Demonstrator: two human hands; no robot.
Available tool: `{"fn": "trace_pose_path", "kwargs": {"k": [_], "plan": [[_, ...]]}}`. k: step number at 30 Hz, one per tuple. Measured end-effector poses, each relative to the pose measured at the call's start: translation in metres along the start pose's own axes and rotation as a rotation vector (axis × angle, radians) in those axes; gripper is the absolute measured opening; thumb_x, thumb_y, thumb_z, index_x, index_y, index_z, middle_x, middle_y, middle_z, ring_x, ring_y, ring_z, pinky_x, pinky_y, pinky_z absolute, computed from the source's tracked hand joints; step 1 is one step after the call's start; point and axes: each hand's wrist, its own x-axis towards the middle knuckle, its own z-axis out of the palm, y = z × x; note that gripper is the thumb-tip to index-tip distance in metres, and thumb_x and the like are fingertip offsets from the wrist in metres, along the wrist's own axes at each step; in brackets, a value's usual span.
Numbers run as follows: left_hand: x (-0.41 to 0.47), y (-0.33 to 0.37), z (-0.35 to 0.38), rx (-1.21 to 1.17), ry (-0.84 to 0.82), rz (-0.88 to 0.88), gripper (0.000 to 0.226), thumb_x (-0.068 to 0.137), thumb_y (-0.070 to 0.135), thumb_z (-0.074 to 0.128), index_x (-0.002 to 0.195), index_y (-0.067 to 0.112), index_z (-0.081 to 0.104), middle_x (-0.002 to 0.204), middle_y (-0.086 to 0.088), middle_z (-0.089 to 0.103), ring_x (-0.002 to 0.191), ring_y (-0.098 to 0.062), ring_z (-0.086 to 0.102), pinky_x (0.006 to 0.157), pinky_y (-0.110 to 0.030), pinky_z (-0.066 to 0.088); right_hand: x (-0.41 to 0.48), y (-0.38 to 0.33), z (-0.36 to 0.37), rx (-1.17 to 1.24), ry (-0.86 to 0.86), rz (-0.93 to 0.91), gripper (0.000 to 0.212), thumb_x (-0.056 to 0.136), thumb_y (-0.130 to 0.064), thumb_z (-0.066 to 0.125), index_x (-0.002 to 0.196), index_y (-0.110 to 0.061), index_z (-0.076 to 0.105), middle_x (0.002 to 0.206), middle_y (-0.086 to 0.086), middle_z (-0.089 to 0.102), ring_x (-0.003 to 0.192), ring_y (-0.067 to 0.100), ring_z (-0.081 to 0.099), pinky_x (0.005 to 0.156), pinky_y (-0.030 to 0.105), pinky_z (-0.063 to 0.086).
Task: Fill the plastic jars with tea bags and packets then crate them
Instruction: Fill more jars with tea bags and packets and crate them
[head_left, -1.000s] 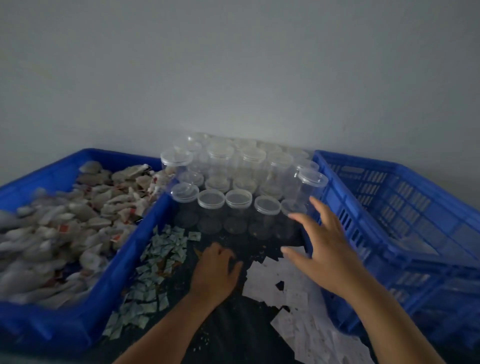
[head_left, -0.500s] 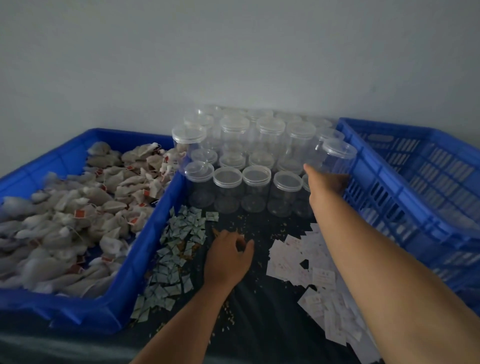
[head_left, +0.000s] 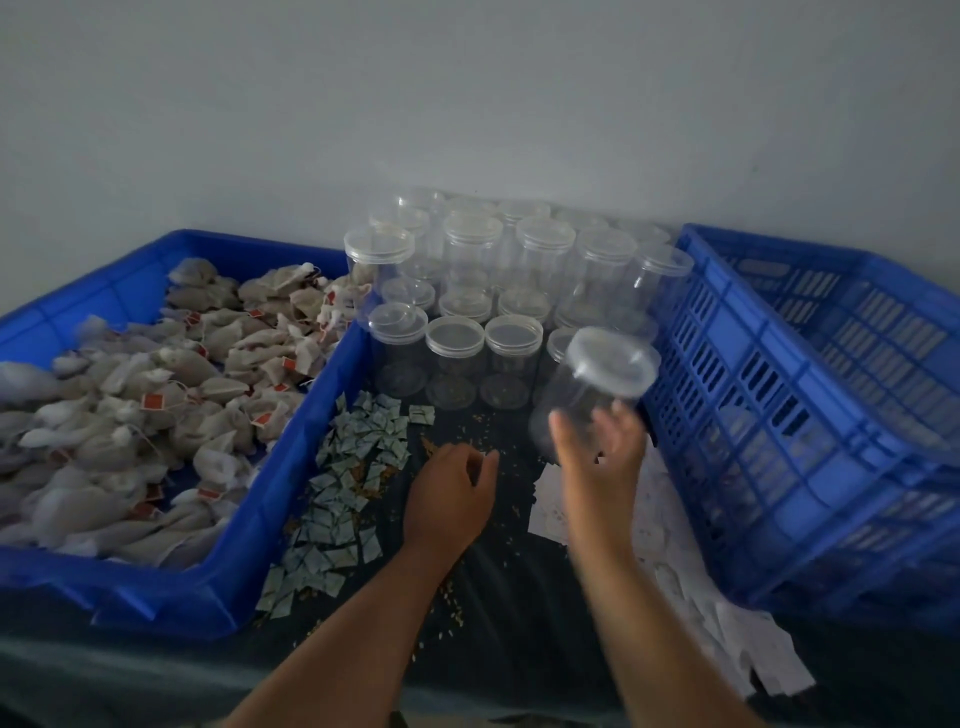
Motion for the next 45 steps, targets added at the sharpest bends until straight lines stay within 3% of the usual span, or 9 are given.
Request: {"fn": "trace_pose_path", "kwargs": {"k": [11, 14, 18, 24, 30, 34, 39, 42, 45], "plan": [[0.048, 0.052, -0.054, -0.509, -0.185, -0.580, 0.065, 0.109, 0.062, 0.028, 0.100, 0.020, 0.076, 0.106, -0.003, 0.073, 0.102, -0.022, 0.066, 0.091, -0.041, 0.050, -0.077, 0.024, -0.020, 0.125, -0.267, 0.144, 0.071, 0.077, -0.077, 0.080, 0.138, -0.072, 0.043, 0.131, -0.031, 0.064, 0.126, -0.003, 0.063, 0.089, 0.013, 0.056], [0.043, 0.071, -0.082, -0.559, -0.082, -0.168, 0.052, 0.094, 0.075, 0.047, 0.108, 0.033, 0.075, 0.102, 0.018, 0.075, 0.100, 0.001, 0.069, 0.086, -0.026, 0.053, -0.080, 0.024, -0.020, 0.147, -0.324, 0.104, 0.070, 0.082, -0.065, 0.085, 0.142, -0.063, 0.048, 0.138, -0.020, 0.066, 0.128, 0.007, 0.066, 0.094, 0.019, 0.058], [0.030, 0.092, -0.111, -0.188, -0.645, 0.249, 0.033, 0.089, 0.074, 0.059, 0.111, 0.053, 0.071, 0.109, 0.029, 0.073, 0.101, 0.010, 0.068, 0.086, -0.021, 0.058, -0.082, 0.030, -0.018, -0.003, -0.426, -0.003, 0.066, 0.078, -0.054, 0.093, 0.134, -0.047, 0.059, 0.126, -0.011, 0.071, 0.114, 0.012, 0.072, 0.089, 0.019, 0.057], [-0.014, 0.101, -0.092, 0.092, -0.228, 0.215, 0.051, 0.095, 0.077, 0.034, 0.078, 0.038, 0.061, 0.073, 0.015, 0.065, 0.067, -0.002, 0.062, 0.064, -0.030, 0.047, -0.086, 0.041, -0.016, -0.327, -0.237, -0.202, 0.087, 0.068, -0.065, 0.093, 0.139, -0.034, 0.055, 0.132, -0.014, 0.050, 0.126, -0.004, 0.047, 0.090, 0.007, 0.047], [-0.037, 0.110, -0.105, 0.512, -0.362, 0.361, 0.096, 0.071, 0.098, 0.043, 0.141, 0.033, 0.038, 0.131, 0.003, 0.060, 0.111, -0.023, 0.065, 0.082, -0.034, 0.053, -0.091, 0.042, -0.015, -0.244, -0.072, -0.271, 0.084, 0.068, -0.033, 0.101, 0.133, -0.038, 0.048, 0.137, -0.017, 0.043, 0.126, 0.010, 0.054, 0.082, 0.020, 0.059], [-0.030, 0.114, -0.119, 0.497, -0.476, 0.010, 0.112, 0.070, 0.103, 0.031, 0.140, 0.016, 0.043, 0.125, -0.009, 0.067, 0.101, -0.028, 0.072, 0.078, -0.038, 0.053, -0.089, 0.049, -0.015, -0.399, 0.021, -0.413, 0.080, 0.072, -0.022, 0.098, 0.138, -0.010, 0.053, 0.141, -0.002, 0.046, 0.130, 0.019, 0.053, 0.097, 0.034, 0.060], [-0.010, 0.081, -0.136, -0.143, -0.771, -0.405, 0.062, 0.096, 0.077, 0.049, 0.113, 0.021, 0.071, 0.115, -0.014, 0.072, 0.086, -0.025, 0.078, 0.066, -0.036, 0.066, -0.092, 0.049, -0.013, -0.557, -0.061, -0.523, 0.080, 0.075, -0.022, 0.093, 0.143, -0.012, 0.053, 0.146, 0.005, 0.046, 0.135, 0.022, 0.051, 0.105, 0.038, 0.056], [0.000, 0.044, -0.150, -0.731, -0.715, -0.747, 0.070, 0.099, 0.066, 0.057, 0.113, 0.000, 0.077, 0.100, -0.028, 0.075, 0.064, -0.027, 0.073, 0.047, -0.027, 0.058, -0.086, 0.045, -0.015, -0.447, 0.058, -0.261, 0.083, 0.077, -0.034, 0.094, 0.144, -0.019, 0.047, 0.137, -0.008, 0.043, 0.122, 0.012, 0.054, 0.094, 0.039, 0.062], [0.005, 0.017, -0.137, -0.596, -0.562, -0.630, 0.039, 0.099, 0.041, 0.069, 0.118, 0.008, 0.075, 0.090, -0.016, 0.079, 0.059, -0.019, 0.072, 0.047, -0.021, 0.055, -0.082, 0.041, -0.020, -0.337, 0.034, -0.029, 0.097, 0.071, -0.060, 0.091, 0.147, -0.026, 0.041, 0.134, -0.015, 0.043, 0.119, 0.008, 0.053, 0.098, 0.036, 0.057]]}}
